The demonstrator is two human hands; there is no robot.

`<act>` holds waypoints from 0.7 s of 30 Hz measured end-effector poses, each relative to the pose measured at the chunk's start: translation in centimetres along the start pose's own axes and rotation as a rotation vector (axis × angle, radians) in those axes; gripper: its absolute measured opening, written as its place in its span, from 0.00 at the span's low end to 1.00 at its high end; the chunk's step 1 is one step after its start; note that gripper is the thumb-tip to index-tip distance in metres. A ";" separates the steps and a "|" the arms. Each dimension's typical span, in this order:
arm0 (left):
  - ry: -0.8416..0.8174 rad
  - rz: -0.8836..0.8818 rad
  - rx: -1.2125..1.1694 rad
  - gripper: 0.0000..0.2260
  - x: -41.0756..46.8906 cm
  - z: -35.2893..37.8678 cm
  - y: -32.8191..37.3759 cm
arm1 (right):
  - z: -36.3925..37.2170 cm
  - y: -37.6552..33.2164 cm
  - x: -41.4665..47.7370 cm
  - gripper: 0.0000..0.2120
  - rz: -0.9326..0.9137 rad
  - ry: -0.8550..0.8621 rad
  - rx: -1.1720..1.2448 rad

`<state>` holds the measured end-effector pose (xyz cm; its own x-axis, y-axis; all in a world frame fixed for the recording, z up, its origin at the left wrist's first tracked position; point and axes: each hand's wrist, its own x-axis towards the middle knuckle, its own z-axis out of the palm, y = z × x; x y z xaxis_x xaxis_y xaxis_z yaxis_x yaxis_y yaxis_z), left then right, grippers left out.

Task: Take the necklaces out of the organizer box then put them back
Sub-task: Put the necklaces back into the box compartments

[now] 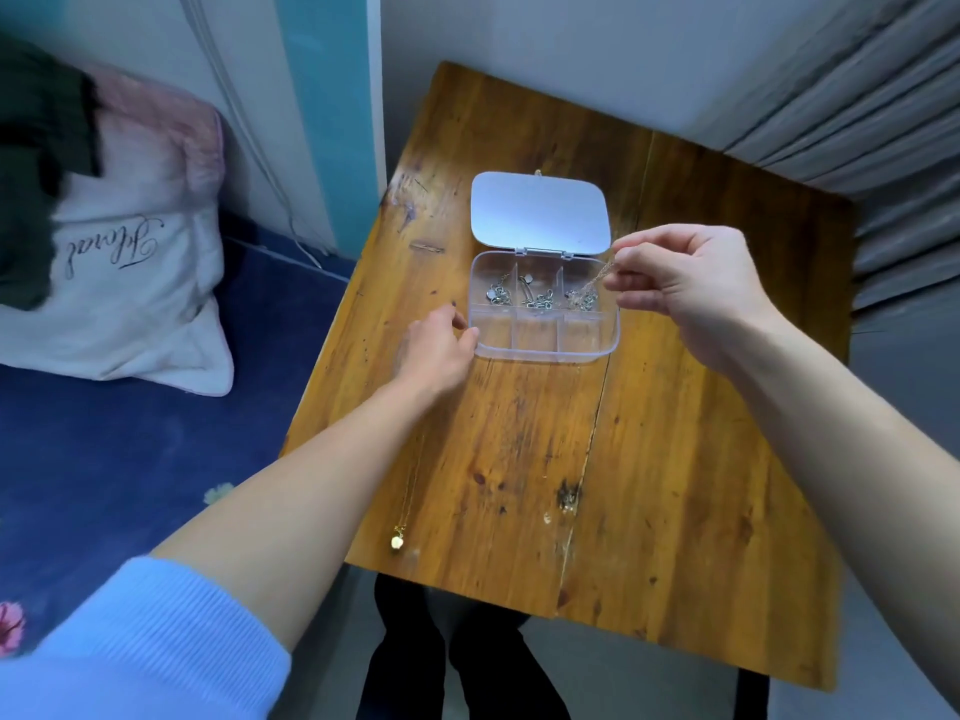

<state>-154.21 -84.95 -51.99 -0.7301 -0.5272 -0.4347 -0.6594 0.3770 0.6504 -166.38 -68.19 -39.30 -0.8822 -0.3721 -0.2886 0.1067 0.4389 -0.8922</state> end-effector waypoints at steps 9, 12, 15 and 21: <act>-0.018 -0.104 -0.208 0.06 1.3 1.0 0.1 | -0.3 5.4 2.4 0.06 0.109 0.067 -0.110; -0.006 -0.107 -0.263 0.03 1.4 1.0 0.1 | 0.4 8.0 3.2 0.07 0.187 0.061 -0.215; -0.012 -0.092 -0.271 0.03 1.5 0.9 0.1 | 1.2 10.1 3.8 0.07 0.165 0.066 -0.453; -0.015 -0.081 -0.243 0.04 1.7 0.7 0.1 | 1.9 11.4 3.9 0.04 0.006 0.084 -0.793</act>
<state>-155.65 -85.26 -53.12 -0.6805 -0.5360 -0.4996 -0.6547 0.1388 0.7430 -167.77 -66.21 -51.29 -0.9177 -0.3187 -0.2372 -0.2185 0.9035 -0.3687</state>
